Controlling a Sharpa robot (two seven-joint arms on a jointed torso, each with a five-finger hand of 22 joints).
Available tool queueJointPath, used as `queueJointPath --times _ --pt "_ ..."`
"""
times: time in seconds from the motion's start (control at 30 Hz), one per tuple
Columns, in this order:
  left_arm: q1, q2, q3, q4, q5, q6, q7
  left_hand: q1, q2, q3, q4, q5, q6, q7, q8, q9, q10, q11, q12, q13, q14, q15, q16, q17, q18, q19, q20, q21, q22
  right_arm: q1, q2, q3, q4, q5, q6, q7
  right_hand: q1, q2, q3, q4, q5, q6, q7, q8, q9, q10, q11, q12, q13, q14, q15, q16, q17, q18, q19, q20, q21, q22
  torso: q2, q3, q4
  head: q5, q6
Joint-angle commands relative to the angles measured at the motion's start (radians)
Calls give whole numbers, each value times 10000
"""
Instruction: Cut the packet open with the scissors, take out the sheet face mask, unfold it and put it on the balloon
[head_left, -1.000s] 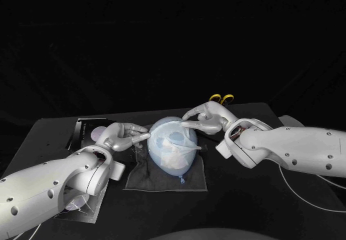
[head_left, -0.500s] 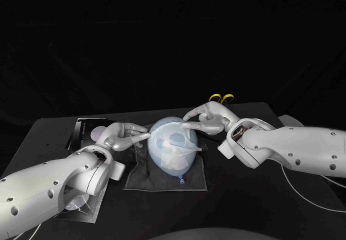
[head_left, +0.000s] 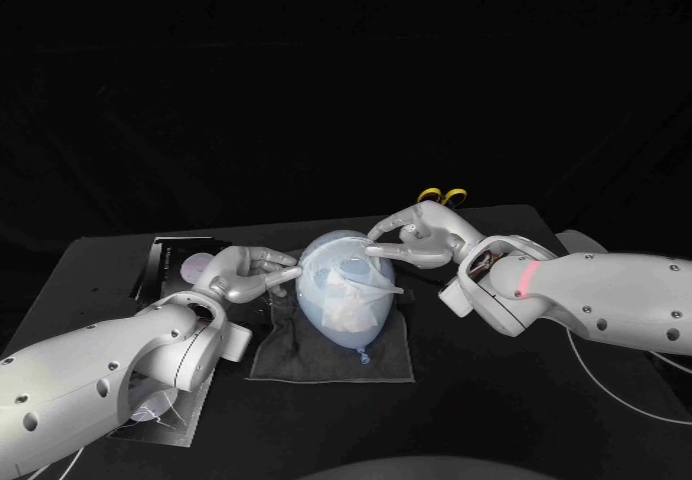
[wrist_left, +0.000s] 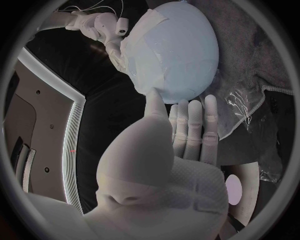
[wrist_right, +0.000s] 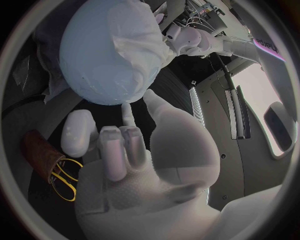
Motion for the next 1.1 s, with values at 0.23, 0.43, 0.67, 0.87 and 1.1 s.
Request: queueJointPath --times 0.23,0.43,0.67,0.87,1.1 --pt "15 40 10 27 -33 201 -32 -31 57 -68 2 -41 -45 -15 67 -13 -94 12 23 -12 -100 -1 -42 -13 72 -89 -14 10 10 14 -36 3 32 -46 246 356 103 21 -98 50 53 -68 41 -59 -26 1185 214 36 2628 1047 100 36 2627 167 -65 4 -75 -18 -2 -7 4 -10 11" --pt "15 43 10 23 -33 195 -47 -30 58 -68 1 -41 -44 -16 68 -13 -96 12 23 -13 -101 0 -43 -14 72 -91 -14 10 10 15 -2 3 -52 -168 331 166 298 134 -141 76 53 -44 46 -42 -57 1185 219 36 2628 1047 108 36 2627 165 -60 18 -67 -1 3 -7 7 -24 14" --pt "15 36 10 31 -34 186 -56 -24 65 -67 -2 -40 -39 -19 73 -12 -105 14 26 -14 -110 3 -43 -17 71 -99 -10 9 10 16 105 3 -246 -463 311 -190 500 229 -161 72 51 -50 58 -46 -99 1185 228 36 2628 1047 115 36 2627 163 -48 27 -57 15 3 -8 19 -15 -10" --pt "15 28 10 28 -35 177 -65 -24 65 -67 -2 -40 -39 -19 73 -12 -105 14 26 -14 -110 3 -43 -17 71 -99 -10 9 10 16 155 2 -303 -900 183 -439 661 284 -172 52 46 -62 68 -52 -135 1185 236 36 2628 1047 122 36 2627 160 -34 33 -45 30 -2 -6 0 -3 -16" --pt "15 33 10 31 -35 185 -68 -20 69 -68 -4 -41 -36 -22 77 -12 -110 15 29 -15 -116 5 -43 -20 72 -105 -7 8 10 7 248 0 -331 -1152 267 -577 712 282 -180 37 39 -66 70 -53 -146 1185 239 36 2628 1047 124 36 2627 150 -4 35 -8 61 5 0 2 -5 -13"
